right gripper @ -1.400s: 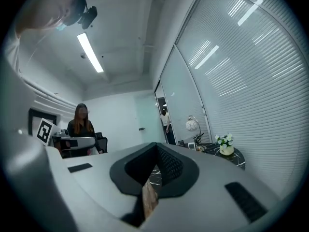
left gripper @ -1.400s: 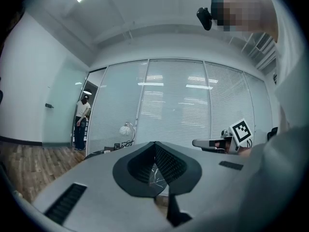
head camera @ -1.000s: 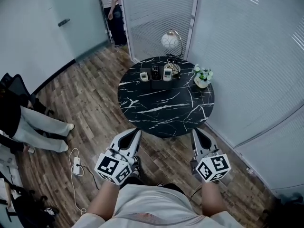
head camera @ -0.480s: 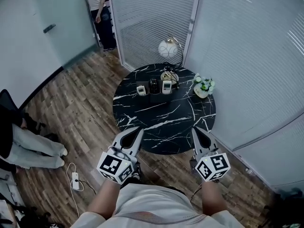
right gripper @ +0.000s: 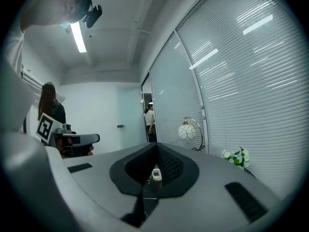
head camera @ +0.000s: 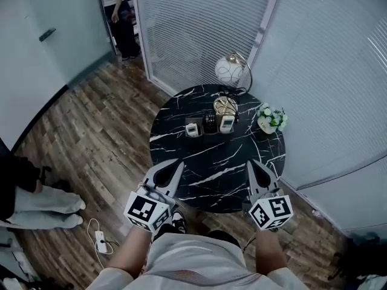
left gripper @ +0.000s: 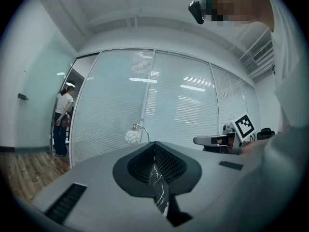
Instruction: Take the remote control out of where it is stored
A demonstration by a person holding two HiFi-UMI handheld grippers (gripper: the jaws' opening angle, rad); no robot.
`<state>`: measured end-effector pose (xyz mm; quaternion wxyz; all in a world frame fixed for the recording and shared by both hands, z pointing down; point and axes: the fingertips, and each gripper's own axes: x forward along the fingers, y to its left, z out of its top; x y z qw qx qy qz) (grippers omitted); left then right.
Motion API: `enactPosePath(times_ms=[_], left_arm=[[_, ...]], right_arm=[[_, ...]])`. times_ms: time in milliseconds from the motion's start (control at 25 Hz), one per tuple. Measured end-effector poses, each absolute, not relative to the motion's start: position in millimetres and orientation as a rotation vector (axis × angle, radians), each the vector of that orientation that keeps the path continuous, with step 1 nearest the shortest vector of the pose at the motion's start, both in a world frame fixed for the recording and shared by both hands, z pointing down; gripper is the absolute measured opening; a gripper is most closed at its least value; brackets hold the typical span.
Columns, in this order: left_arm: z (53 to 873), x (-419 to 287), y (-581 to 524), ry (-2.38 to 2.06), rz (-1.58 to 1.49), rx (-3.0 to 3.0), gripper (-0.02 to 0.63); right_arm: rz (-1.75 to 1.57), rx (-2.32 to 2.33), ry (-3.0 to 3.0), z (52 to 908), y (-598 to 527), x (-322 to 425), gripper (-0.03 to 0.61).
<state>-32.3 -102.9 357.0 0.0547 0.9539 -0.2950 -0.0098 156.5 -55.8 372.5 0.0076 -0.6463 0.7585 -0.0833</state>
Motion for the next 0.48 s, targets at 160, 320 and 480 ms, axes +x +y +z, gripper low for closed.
enactPosePath(times_ms=[160, 320, 480], left_arm=[[368.8, -40.3, -127.0, -0.868, -0.016, 2.887, 0.009], [375.5, -38.2, -138.8, -0.853, -0.016, 2.872, 0.009], [378.8, -25.7, -144.2, -0.862, -0.007, 2.858, 0.009]], right_arm=[[-0.285, -2.091, 2.347, 383.4, -73.2, 151.3, 0.012], [-0.312, -2.121, 2.328, 395.8, -83.5, 159.1, 0.012], [-0.309, -2.13, 2.3, 400.8, -96.0, 177.5, 0.012]])
